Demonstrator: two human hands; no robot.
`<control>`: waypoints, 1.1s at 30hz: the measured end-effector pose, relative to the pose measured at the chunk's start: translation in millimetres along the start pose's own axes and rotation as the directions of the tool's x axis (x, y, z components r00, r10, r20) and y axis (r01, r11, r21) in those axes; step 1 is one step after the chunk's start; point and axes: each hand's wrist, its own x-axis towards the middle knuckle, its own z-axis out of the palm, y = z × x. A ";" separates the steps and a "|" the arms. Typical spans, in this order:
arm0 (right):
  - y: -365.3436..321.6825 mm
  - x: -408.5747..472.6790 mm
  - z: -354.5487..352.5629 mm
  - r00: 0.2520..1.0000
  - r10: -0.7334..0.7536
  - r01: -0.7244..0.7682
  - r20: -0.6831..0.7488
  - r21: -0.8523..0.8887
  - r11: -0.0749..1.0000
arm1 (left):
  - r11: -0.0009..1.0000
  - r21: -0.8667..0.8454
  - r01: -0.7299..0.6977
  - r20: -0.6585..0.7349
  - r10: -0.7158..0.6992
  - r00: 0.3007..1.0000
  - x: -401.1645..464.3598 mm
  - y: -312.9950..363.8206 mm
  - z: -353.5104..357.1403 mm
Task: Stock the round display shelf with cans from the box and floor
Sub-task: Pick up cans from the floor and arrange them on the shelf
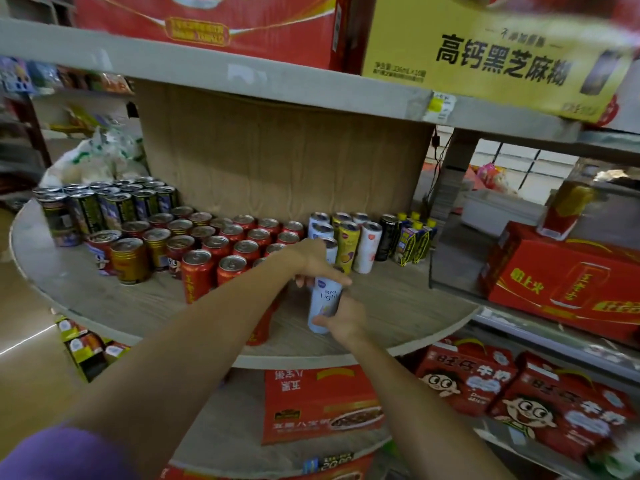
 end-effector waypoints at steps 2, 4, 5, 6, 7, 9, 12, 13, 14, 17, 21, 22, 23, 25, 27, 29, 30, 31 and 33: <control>-2.4 3.9 5.2 0.999 0.026 -0.025 -0.021 0.047 0.999 | 0.999 -0.051 0.008 0.018 -0.007 1.000 9.4 -10.5 0.2; -4.7 9.7 9.6 0.998 0.044 -0.042 -0.040 0.052 0.998 | 0.994 -0.109 0.023 0.015 -0.022 1.000 16.7 -19.7 -1.2; -6.2 12.4 10.3 0.998 0.053 -0.051 -0.037 0.051 0.997 | 0.991 -0.130 0.019 0.021 -0.016 1.000 19.8 -22.1 -1.6; -7.9 15.4 10.5 0.998 0.059 -0.057 -0.030 0.047 0.997 | 0.987 -0.158 0.010 0.032 -0.005 0.999 23.8 -24.2 -0.5; -10.1 18.1 10.0 0.997 0.066 -0.064 -0.026 0.043 0.997 | 0.985 -0.175 -0.005 0.034 0.012 0.999 23.2 -23.5 -0.2; -14.5 22.4 9.3 0.995 0.086 -0.085 -0.041 0.039 0.996 | 0.978 -0.207 -0.024 0.053 0.035 0.998 27.1 -25.7 1.4; -19.8 28.1 10.7 0.990 0.115 -0.111 -0.079 0.044 0.993 | 0.962 -0.273 -0.015 0.052 0.030 0.998 35.6 -26.9 0.3; -20.7 29.9 11.3 0.989 0.121 -0.117 -0.085 0.049 0.992 | 0.955 -0.296 -0.010 0.056 0.028 0.998 37.7 -26.8 -0.2; -20.8 31.8 11.4 0.988 0.126 -0.121 -0.087 0.058 0.991 | 0.950 -0.312 -0.006 0.059 0.026 0.998 39.2 -26.4 -0.2; -19.9 36.1 11.9 0.986 0.138 -0.131 -0.097 0.077 0.988 | 0.937 -0.350 0.003 0.058 0.019 0.998 42.9 -26.6 2.0; -21.1 36.4 14.1 0.985 0.141 -0.133 -0.099 0.080 0.988 | 0.923 -0.385 0.007 0.035 0.007 0.999 47.3 -30.9 5.8; -21.1 36.3 14.7 0.984 0.146 -0.138 -0.102 0.078 0.987 | 0.924 -0.383 0.012 0.033 0.000 0.999 48.7 -31.4 7.6; -21.2 35.9 15.1 0.983 0.147 -0.139 -0.107 0.074 0.987 | 0.926 -0.378 0.017 0.029 -0.007 1.000 49.0 -31.1 8.6; -22.8 35.1 16.2 0.982 0.151 -0.145 -0.113 0.064 0.987 | 0.926 -0.377 0.012 0.019 -0.006 1.000 48.4 -30.2 9.5; -25.2 32.6 17.9 0.980 0.168 -0.162 -0.110 0.061 0.985 | 0.924 -0.383 0.012 0.005 -0.011 1.000 44.4 -29.2 10.7; -25.6 29.3 19.0 0.978 0.178 -0.172 -0.112 0.060 0.983 | 0.919 -0.393 0.019 -0.011 -0.025 1.000 39.8 -28.0 12.7; -25.4 28.2 18.0 0.979 0.174 -0.168 -0.106 0.060 0.984 | 0.910 -0.414 0.019 -0.020 -0.030 0.999 36.9 -27.1 13.6; -24.2 27.9 16.2 0.982 0.166 -0.161 -0.093 0.057 0.985 | 0.894 -0.449 0.014 -0.032 -0.032 0.999 33.4 -25.7 14.0; -22.6 28.0 10.5 0.985 0.160 -0.158 -0.058 0.037 0.987 | 0.860 -0.511 0.005 -0.052 -0.036 0.998 28.9 -23.8 13.2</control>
